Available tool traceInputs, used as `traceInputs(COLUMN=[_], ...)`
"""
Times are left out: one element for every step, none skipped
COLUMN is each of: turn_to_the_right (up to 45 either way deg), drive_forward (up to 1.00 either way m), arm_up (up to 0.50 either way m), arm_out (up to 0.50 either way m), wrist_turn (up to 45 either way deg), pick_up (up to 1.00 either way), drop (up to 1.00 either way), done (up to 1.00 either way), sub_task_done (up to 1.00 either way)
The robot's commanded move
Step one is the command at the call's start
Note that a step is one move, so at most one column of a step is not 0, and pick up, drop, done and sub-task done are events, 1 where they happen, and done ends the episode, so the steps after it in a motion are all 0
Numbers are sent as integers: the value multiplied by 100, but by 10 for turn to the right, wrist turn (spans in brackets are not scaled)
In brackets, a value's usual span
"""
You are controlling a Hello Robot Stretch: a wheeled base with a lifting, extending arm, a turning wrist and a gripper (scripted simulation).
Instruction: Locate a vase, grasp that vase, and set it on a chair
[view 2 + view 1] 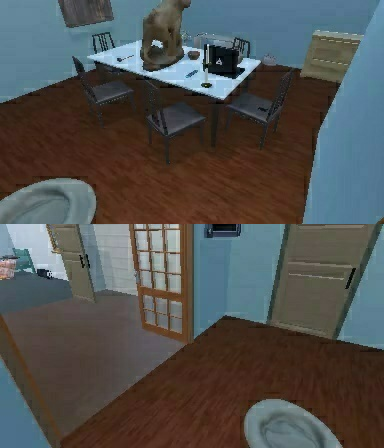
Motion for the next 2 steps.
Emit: traceInputs(turn_to_the_right=[-120,0], drive_forward=[0,100], arm_up=[0,0], arm_out=[0,0], wrist_turn=[0,0], pick_up=[0,0], drop=[0,0], done=[0,0], sub_task_done=[0,0])
